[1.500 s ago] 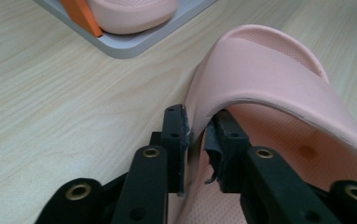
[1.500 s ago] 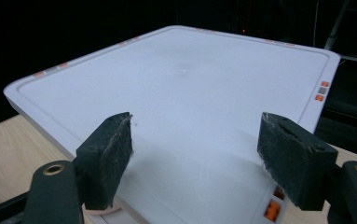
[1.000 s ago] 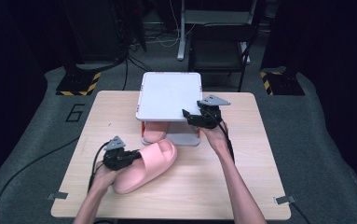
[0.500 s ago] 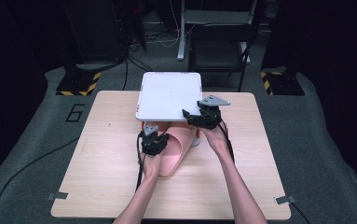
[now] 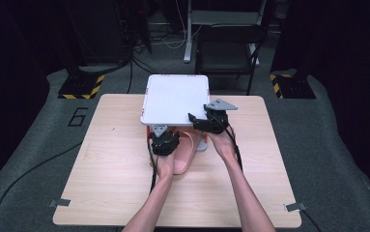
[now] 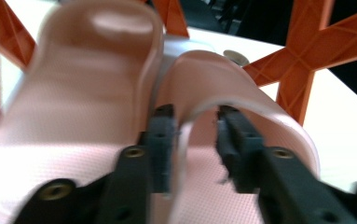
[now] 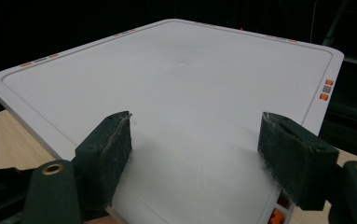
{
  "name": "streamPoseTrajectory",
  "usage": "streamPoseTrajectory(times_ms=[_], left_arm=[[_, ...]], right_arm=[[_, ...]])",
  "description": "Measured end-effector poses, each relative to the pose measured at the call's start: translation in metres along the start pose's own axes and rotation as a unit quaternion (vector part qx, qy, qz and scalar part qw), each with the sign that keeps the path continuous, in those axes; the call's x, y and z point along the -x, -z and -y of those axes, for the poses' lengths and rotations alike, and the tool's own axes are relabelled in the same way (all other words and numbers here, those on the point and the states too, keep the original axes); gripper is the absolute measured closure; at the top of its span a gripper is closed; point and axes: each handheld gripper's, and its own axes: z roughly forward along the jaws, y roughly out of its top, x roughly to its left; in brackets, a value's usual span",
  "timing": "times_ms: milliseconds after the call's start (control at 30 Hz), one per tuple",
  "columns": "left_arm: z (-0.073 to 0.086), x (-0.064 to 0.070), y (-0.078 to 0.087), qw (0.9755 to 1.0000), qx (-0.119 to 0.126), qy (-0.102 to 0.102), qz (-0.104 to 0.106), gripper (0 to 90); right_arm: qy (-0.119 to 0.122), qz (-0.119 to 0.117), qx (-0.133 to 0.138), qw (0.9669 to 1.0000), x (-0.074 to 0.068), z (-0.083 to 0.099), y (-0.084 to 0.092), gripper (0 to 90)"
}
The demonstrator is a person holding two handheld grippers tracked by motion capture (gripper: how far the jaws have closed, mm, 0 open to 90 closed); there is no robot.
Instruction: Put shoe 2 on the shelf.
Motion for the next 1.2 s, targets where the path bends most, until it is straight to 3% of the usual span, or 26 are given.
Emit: streamPoseTrajectory(times_ms=[33,100,167,200,233,267,333,433,500,533,567,633,733,767,867,933,967,1000,1100,1200], left_arm=[[-0.001,-0.005,0.004,0.9996,-0.008,-0.015,0.022,55.0],[-0.001,-0.016,0.016,0.9978,-0.014,-0.051,0.04,47.1],[0.002,-0.028,0.028,0.9929,-0.014,-0.073,0.093,40.4],[0.003,-0.034,0.035,0.9878,-0.023,-0.089,0.126,34.8],[0.004,-0.041,0.042,0.9806,-0.035,-0.113,0.156,30.5],[0.006,-0.047,0.05,0.9715,-0.048,-0.151,0.176,25.9],[0.013,-0.052,0.064,0.9568,-0.062,-0.197,0.205,20.3],[0.023,-0.059,0.076,0.9395,-0.089,-0.234,0.234,13.7],[0.029,-0.061,0.079,0.9324,-0.109,-0.244,0.243,12.3],[0.031,-0.06,0.078,0.9313,-0.113,-0.253,0.237,12.4],[0.033,-0.059,0.076,0.9283,-0.12,-0.263,0.234,13.1],[0.037,-0.054,0.069,0.9251,-0.131,-0.262,0.241,15.0],[0.045,-0.043,0.059,0.9191,-0.158,-0.277,0.232,16.9],[0.048,-0.04,0.057,0.918,-0.161,-0.282,0.228,18.7],[0.049,-0.035,0.051,0.9232,-0.15,-0.285,0.209,22.2],[0.049,-0.033,0.047,0.928,-0.144,-0.279,0.202,23.6],[0.049,-0.033,0.047,0.928,-0.144,-0.279,0.202,24.5],[0.047,-0.03,0.044,0.9327,-0.137,-0.274,0.19,25.7],[0.043,-0.025,0.038,0.9383,-0.122,-0.272,0.175,27.9],[0.039,-0.02,0.03,0.9483,-0.107,-0.254,0.157,28.2]], right_arm=[[0.0,0.0,0.0,1.0,0.0,0.0,0.0,25.6],[0.003,0.001,0.0,1.0,0.0,0.0,0.0,25.6],[0.002,0.001,0.0,1.0,0.0,0.0,0.0,25.6],[0.002,0.001,0.0,1.0,0.0,0.0,0.0,25.7],[0.0,0.0,-0.001,1.0,0.0,0.0,0.0,25.6],[0.002,0.0,0.002,1.0,0.0,0.0,0.0,25.6],[0.001,0.0,-0.001,1.0,0.0,0.0,0.0,25.7],[0.001,0.001,-0.001,1.0,0.0,0.0,0.0,25.7],[0.001,0.003,-0.002,1.0,-0.001,0.0,0.0,25.9],[0.001,0.002,-0.002,1.0,-0.001,0.0,0.0,26.0],[0.0,0.003,-0.002,1.0,-0.001,0.0,0.0,26.1],[0.001,0.003,0.0,1.0,0.0,-0.001,0.0,26.8],[-0.004,0.005,-0.003,1.0,-0.001,-0.001,0.001,27.4],[-0.005,0.005,-0.002,1.0,0.0,-0.001,0.001,27.7],[-0.003,0.002,-0.004,1.0,0.001,-0.001,0.001,28.6],[-0.003,0.002,-0.005,1.0,0.001,-0.001,0.001,28.6],[-0.004,0.003,-0.006,1.0,0.001,-0.001,0.002,28.6],[-0.003,0.003,-0.005,1.0,0.001,-0.001,0.002,28.7],[-0.004,0.003,-0.005,1.0,0.001,-0.001,0.001,28.6],[-0.005,0.003,-0.005,1.0,0.001,-0.001,0.001,28.6]])
